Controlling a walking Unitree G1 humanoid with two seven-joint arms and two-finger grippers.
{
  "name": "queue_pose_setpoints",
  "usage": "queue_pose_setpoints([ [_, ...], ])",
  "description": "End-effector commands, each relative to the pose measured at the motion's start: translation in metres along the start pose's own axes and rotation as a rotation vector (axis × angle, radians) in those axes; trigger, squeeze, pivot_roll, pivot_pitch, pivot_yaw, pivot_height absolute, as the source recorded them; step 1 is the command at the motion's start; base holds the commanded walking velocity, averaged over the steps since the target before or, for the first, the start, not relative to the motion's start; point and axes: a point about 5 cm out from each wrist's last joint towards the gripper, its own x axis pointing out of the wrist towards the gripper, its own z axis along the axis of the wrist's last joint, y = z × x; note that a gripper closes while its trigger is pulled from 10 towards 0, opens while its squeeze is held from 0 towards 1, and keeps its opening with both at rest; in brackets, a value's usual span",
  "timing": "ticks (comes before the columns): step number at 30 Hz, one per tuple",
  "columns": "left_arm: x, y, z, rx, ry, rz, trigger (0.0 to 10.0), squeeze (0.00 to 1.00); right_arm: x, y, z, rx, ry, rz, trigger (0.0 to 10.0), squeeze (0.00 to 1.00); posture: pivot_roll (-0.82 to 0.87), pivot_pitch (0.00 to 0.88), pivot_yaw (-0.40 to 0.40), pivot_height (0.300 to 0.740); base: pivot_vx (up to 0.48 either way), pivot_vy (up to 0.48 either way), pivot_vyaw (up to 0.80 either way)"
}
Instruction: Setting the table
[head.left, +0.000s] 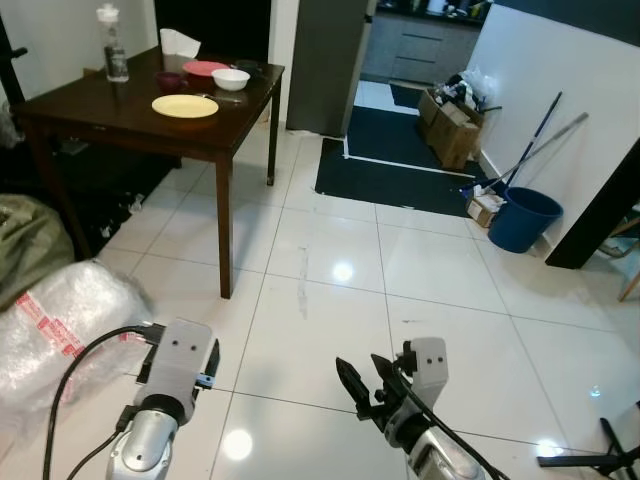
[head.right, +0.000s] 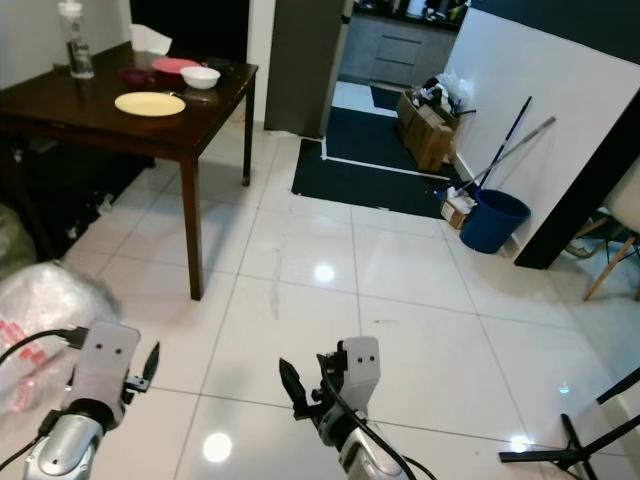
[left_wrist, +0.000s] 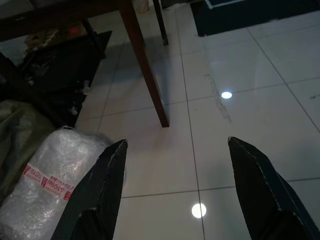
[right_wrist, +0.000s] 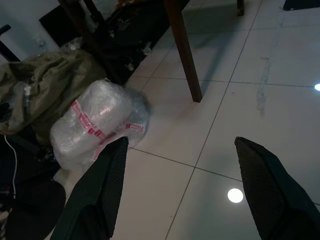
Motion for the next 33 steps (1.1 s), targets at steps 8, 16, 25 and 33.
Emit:
queue_pose_setpoints([
  [8, -0.001, -0.011, -0.006, 0.002, -0.013, -0.048, 10.0, 0.00, -0.007, -0.002, -0.011, -0.012, 0.037, 0.015, 10.0, 0.00, 0.08, 0.038, -0.018, 0.740, 0.087, 0.000, 0.00],
  [16, 0.000, -0.021, -0.004, 0.003, -0.048, -0.083, 10.0, 0.00, -0.006, 0.000, -0.012, -0.006, 0.032, 0.019, 10.0, 0.00, 0.08, 0.031, -0.017, 0.740, 0.480, 0.000, 0.00],
  [25, 0.004, -0.025, -0.001, -0.003, -0.065, -0.101, 10.0, 0.00, -0.007, -0.002, -0.012, 0.002, 0.024, 0.010, 10.0, 0.00, 0.07, 0.031, -0.007, 0.740, 0.480, 0.000, -0.56],
  [33, 0.007, -0.026, 0.000, -0.004, -0.075, -0.111, 10.0, 0.00, -0.007, -0.004, -0.012, -0.001, 0.017, -0.002, 10.0, 0.00, 0.06, 0.030, 0.003, 0.740, 0.480, 0.000, -0.71],
])
